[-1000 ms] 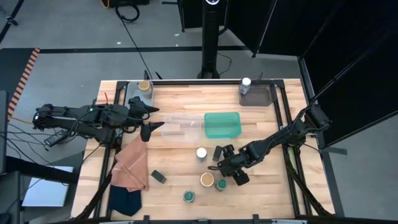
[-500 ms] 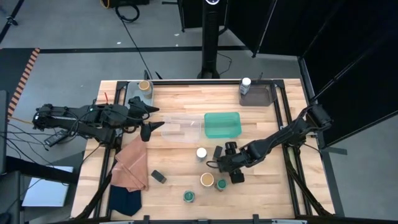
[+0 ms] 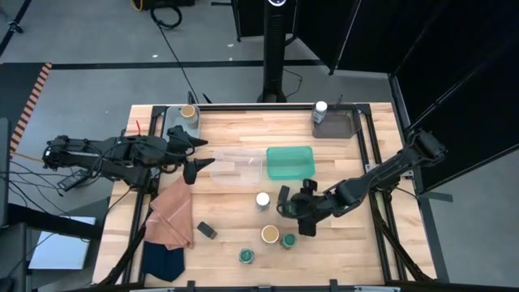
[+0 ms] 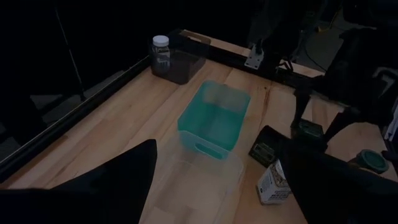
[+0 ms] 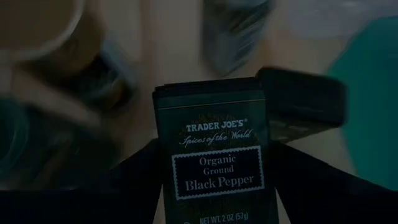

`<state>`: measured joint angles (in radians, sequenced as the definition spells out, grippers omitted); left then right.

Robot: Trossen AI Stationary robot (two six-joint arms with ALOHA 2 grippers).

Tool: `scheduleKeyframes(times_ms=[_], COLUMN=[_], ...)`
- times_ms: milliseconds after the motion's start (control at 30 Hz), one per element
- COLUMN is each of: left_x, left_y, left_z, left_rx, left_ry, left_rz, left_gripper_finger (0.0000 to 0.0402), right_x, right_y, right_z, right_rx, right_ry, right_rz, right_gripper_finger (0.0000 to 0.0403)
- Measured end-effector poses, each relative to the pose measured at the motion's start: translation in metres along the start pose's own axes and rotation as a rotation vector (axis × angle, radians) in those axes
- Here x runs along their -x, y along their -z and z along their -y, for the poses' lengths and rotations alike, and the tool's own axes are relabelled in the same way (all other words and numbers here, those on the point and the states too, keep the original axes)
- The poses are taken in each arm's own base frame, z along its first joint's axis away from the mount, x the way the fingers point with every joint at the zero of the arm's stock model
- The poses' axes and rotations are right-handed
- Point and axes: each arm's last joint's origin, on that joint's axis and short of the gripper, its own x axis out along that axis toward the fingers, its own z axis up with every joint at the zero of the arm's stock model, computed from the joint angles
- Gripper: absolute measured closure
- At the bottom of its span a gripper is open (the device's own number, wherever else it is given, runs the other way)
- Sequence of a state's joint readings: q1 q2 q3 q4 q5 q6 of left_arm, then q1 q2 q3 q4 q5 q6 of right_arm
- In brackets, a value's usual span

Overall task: Sort spices by type
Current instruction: Put the bottom right green seasoning can into the green bin

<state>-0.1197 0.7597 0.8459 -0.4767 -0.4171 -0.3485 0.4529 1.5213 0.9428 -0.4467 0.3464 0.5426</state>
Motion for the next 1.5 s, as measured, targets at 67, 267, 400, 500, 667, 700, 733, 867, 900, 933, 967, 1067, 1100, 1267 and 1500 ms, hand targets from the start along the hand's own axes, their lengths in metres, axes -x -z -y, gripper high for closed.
scheduleKeyframes(times_ms=[67, 267, 400, 500, 667, 700, 733, 867, 900, 933, 967, 1067, 1100, 1267, 1500], left_x=[0.0, 0.0, 0.0, 0.0, 0.0, 0.0, 0.001, 0.001, 0.0, 0.001, 0.0, 0.0, -0.001, -0.006, -0.042], left_y=[-0.001, -0.004, -0.005, -0.007, -0.007, -0.007, -0.007, -0.007, -0.007, -0.007, -0.007, -0.007, -0.007, -0.008, -0.013], left_z=[0.0, 0.001, 0.0, 0.0, -0.001, -0.001, -0.001, -0.001, -0.001, -0.001, -0.001, -0.001, -0.001, 0.001, 0.02], left_rx=[0.004, 0.017, 0.02, 0.029, 0.029, 0.029, 0.029, 0.03, 0.029, 0.029, 0.029, 0.017, 0.005, 0.001, -0.079], left_ry=[0.004, -0.009, -0.032, -0.045, -0.075, -0.081, -0.083, -0.084, -0.085, -0.084, -0.085, -0.096, -0.105, -0.131, -0.078], left_rz=[0.011, 0.048, 0.062, 0.086, 0.096, 0.098, 0.099, 0.099, 0.099, 0.099, 0.099, 0.1, 0.1, 0.106, 0.154], left_gripper_finger=[0.0062, 0.0062, 0.0062, 0.0062, 0.0062, 0.0062, 0.0062, 0.0062, 0.0062, 0.0062, 0.0062, 0.0062, 0.0062, 0.0062, 0.0063], right_x=[0.007, 0.017, 0.022, 0.022, 0.014, 0.012, 0.01, 0.002, 0.0, -0.003, -0.005, -0.008, -0.009, -0.013, 0.001], right_y=[-0.001, 0.007, 0.01, 0.009, 0.004, 0.003, 0.003, 0.005, 0.006, 0.008, 0.011, 0.018, 0.022, 0.032, 0.012], right_z=[0.0, 0.008, 0.015, 0.023, 0.038, 0.041, 0.044, 0.056, 0.058, 0.061, 0.063, 0.07, 0.072, 0.079, 0.065], right_rx=[-0.048, -0.215, -0.314, -0.377, -0.459, -0.482, -0.499, -0.541, -0.548, -0.552, -0.552, -0.58, -0.583, -0.611, -0.484], right_ry=[0.05, 0.206, 0.312, 0.406, 0.519, 0.537, 0.556, 0.585, 0.589, 0.598, 0.616, 0.677, 0.7, 0.727, 0.643], right_rz=[0.06, 0.208, 0.336, 0.454, 0.594, 0.625, 0.653, 0.71, 0.72, 0.73, 0.741, 0.794, 0.803, 0.838, 0.877], right_gripper_finger=[0.0129, 0.0132, 0.0128, 0.0129, 0.0128, 0.0127, 0.0127, 0.0127, 0.0128, 0.0128, 0.0127, 0.0125, 0.0125, 0.0125, 0.0124])
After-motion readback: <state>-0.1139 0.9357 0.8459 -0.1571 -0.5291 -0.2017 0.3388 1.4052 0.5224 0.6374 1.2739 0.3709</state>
